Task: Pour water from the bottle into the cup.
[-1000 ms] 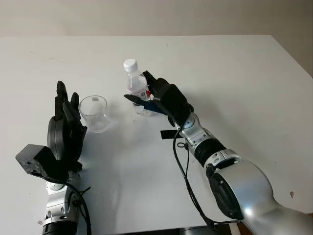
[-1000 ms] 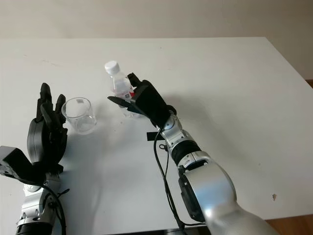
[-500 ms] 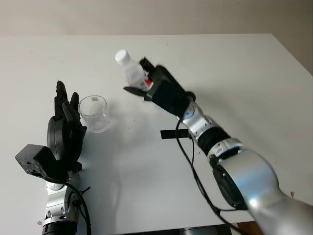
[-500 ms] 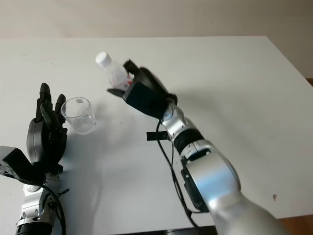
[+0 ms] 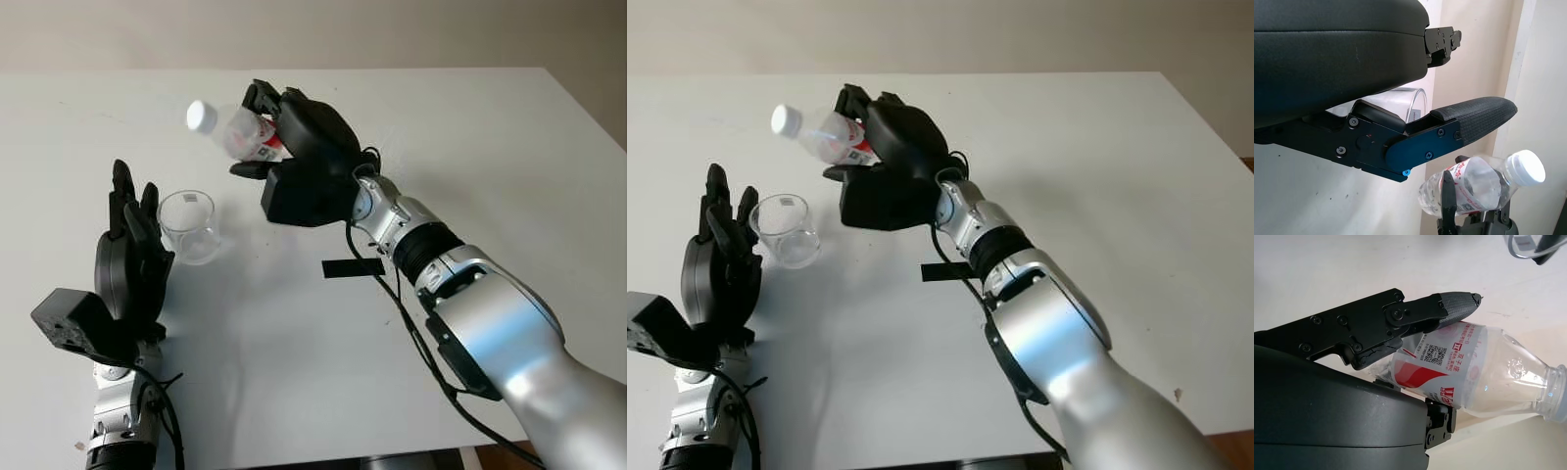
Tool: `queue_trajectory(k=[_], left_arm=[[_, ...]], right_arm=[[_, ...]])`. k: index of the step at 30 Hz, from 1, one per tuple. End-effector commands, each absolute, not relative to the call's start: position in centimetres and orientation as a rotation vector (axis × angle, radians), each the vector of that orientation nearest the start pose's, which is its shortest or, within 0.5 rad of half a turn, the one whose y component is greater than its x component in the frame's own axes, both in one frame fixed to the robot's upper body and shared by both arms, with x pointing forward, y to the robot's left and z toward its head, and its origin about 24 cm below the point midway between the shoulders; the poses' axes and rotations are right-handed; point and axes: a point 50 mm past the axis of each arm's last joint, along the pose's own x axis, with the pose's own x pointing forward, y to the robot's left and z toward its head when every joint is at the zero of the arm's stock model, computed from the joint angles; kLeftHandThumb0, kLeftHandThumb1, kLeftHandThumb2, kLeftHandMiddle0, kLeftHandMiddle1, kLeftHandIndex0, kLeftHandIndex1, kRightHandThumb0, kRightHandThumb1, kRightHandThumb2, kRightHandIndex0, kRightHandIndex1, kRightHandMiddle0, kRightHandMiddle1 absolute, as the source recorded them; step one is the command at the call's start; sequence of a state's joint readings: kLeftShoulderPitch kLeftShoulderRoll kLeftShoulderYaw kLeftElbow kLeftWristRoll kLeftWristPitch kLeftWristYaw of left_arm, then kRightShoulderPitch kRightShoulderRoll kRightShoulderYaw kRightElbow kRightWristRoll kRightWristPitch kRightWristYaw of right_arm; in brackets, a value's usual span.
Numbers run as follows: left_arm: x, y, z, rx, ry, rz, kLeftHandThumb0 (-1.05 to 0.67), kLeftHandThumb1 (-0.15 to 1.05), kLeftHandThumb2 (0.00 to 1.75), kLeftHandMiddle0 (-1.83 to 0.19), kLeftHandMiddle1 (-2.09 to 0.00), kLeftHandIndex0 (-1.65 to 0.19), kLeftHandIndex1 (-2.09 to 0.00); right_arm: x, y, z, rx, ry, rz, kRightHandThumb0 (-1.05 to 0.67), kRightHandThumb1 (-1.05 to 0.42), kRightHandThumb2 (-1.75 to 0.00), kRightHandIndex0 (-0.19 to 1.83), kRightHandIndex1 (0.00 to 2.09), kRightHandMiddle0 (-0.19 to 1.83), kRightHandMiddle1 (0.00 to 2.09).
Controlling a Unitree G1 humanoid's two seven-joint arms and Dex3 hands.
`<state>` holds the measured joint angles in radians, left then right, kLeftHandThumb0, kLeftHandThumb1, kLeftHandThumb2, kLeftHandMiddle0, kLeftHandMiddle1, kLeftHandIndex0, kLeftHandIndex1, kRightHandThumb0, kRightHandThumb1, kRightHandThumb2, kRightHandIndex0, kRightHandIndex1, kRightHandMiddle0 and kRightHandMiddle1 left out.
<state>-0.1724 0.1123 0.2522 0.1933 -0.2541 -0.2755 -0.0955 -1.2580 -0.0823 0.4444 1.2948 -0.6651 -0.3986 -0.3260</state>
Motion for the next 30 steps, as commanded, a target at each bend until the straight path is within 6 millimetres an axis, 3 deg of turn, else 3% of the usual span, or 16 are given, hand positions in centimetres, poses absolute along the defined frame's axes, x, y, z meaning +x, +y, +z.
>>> queue_trajectory(k=[1, 10, 22, 30], left_arm=[[27.65, 21.94, 7.51, -0.137, -0.303, 0.147, -0.88, 1.05, 0.81, 0.19, -0.33, 0.12, 0.00], [27.47, 21.80, 7.22, -0.134, -0.298, 0.152, -0.87, 1.05, 0.84, 0.19, -0.33, 0.10, 0.00], [27.38, 21.57, 6.95, -0.125, -0.295, 0.139, -0.89, 1.05, 0.81, 0.19, -0.36, 0.11, 0.00], [27.46, 21.27, 6.89, -0.130, -0.291, 0.142, -0.89, 1.05, 0.82, 0.19, -0.36, 0.11, 0.00]], right_arm=[[40.37, -2.68, 19.96, -1.169, -0.647, 0.281, -0.35, -1.05, -0.23, 0.98, 2.09, 0.59, 2.09], [40.45, -2.51, 20.42, -1.430, -0.744, 0.264, -0.38, -1.05, -0.25, 0.91, 2.09, 0.45, 2.09], [40.42, -2.72, 20.26, -1.610, -0.850, 0.199, -0.40, -1.05, -0.26, 0.80, 2.09, 0.42, 2.09], [40.29, -2.25, 20.61, -1.676, -0.914, 0.179, -0.40, -1.05, -0.30, 0.90, 2.09, 0.49, 2.09]])
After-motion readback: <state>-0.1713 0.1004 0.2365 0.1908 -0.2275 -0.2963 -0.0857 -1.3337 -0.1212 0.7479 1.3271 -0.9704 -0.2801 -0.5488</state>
